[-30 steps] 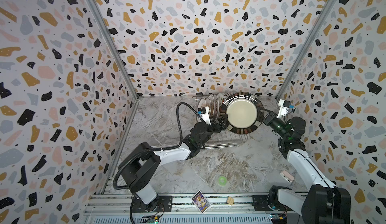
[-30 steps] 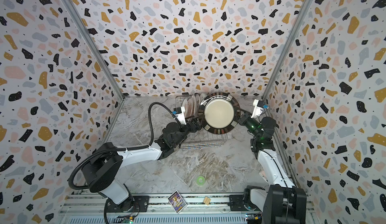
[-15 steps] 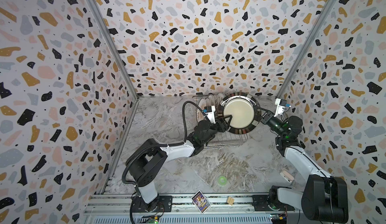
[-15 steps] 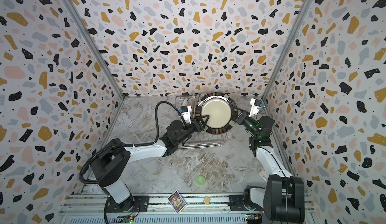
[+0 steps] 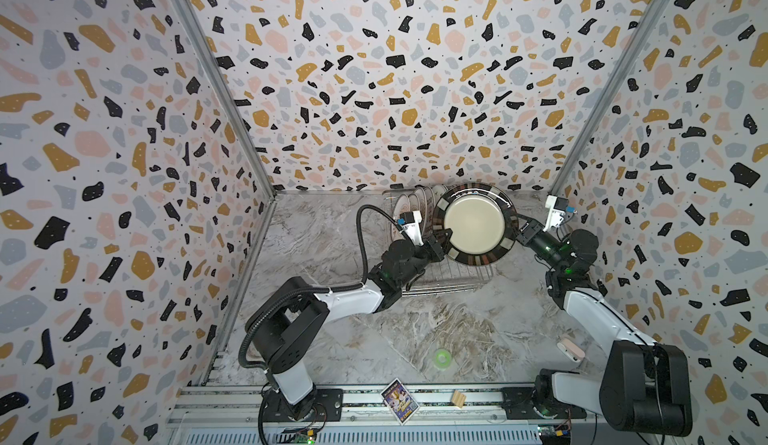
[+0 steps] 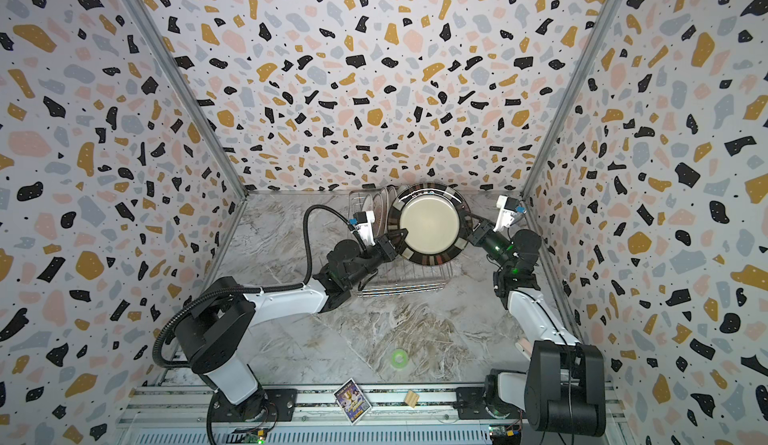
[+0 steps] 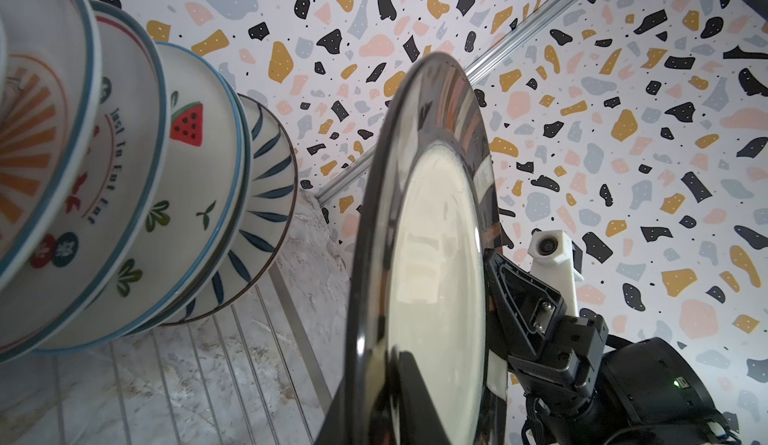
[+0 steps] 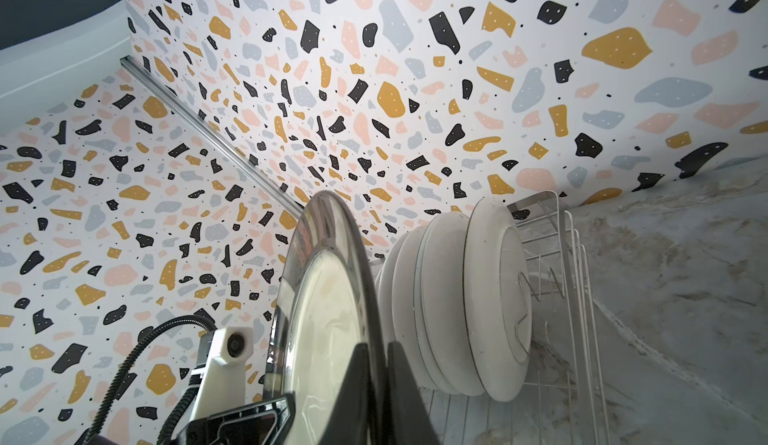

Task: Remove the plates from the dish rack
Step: 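Grasp the plate's rim with the left gripper while the right gripper holds it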

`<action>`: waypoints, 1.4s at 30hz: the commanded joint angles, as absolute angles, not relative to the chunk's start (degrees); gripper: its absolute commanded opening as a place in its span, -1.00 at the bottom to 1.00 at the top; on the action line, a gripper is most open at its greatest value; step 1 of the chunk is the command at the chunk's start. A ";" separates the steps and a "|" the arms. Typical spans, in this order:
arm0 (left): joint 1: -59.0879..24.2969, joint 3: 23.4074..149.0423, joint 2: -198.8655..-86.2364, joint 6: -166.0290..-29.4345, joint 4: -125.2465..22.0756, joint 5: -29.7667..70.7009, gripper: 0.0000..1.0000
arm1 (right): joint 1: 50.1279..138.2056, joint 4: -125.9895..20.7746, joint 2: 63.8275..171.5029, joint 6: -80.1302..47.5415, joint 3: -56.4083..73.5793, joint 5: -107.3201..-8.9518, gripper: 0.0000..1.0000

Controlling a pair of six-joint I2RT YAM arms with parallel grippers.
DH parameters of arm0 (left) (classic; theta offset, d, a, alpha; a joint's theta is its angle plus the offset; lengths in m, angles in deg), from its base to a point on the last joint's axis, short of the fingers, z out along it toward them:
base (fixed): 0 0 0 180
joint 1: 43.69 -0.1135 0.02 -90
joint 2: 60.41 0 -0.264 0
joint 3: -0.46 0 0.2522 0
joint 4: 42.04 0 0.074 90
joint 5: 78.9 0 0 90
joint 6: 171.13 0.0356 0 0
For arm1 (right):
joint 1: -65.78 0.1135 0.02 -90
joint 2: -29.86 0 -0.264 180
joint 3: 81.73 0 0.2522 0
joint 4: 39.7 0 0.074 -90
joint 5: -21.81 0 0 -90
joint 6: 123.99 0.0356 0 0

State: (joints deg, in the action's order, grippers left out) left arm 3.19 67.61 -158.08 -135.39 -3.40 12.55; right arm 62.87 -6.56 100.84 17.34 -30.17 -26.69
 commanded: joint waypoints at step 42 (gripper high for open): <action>-2.68 67.05 -150.75 -137.73 2.55 16.47 -1.00 | 71.14 -20.06 94.28 -4.62 -28.16 -40.63 0.98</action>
State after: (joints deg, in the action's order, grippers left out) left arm -1.73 66.65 -156.26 -137.26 -8.47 16.99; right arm 69.53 -16.55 96.87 1.05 -30.19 -34.41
